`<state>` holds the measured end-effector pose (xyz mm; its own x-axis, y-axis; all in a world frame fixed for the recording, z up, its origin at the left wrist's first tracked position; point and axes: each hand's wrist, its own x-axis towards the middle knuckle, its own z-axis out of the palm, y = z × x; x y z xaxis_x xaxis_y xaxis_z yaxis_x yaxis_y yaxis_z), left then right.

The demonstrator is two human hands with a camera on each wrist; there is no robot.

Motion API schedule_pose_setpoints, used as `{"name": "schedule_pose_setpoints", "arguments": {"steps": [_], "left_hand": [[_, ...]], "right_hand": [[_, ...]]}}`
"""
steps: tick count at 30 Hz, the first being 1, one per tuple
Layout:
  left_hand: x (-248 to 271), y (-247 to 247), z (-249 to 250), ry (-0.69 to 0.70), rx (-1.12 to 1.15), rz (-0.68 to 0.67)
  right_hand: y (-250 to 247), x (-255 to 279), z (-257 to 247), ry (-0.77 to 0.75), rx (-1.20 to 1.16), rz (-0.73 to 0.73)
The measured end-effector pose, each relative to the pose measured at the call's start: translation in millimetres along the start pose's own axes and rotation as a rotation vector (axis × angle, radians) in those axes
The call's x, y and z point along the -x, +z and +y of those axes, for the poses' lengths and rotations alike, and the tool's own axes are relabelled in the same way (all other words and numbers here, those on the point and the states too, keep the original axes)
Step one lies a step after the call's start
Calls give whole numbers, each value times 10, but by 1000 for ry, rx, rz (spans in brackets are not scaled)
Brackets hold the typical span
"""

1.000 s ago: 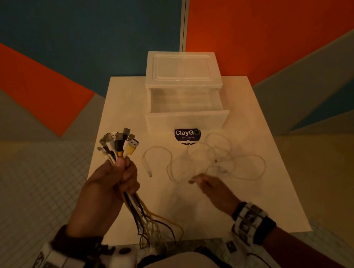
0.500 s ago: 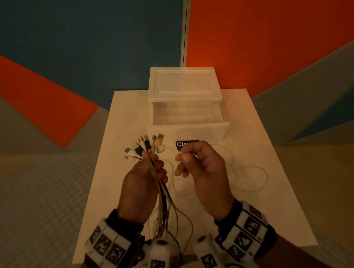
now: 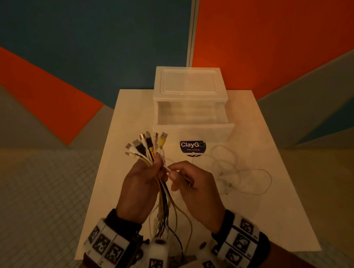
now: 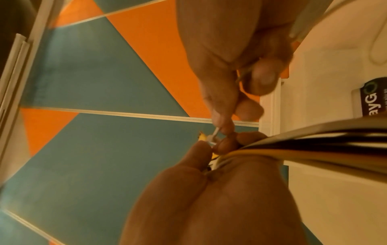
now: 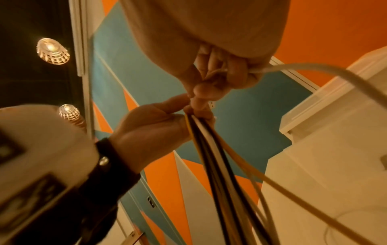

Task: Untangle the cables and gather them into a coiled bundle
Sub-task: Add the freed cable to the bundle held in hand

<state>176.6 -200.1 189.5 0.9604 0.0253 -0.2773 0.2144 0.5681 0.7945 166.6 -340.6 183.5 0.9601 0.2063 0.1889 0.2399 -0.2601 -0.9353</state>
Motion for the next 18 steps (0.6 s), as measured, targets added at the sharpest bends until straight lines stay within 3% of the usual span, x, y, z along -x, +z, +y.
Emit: {"name": "schedule_pose_setpoints", "arguments": {"steps": [6,11,18], "left_hand": [[-87,-120,91,-55,209,32],[21,53,50,-36,33,-80],[18,129,-22,36,-157,46]], "right_hand": [[-225,-158,-63,-134,-28,94],[-18,-272,-82,-89,105,139],[-12,-280,-83,-87,141,43]]}}
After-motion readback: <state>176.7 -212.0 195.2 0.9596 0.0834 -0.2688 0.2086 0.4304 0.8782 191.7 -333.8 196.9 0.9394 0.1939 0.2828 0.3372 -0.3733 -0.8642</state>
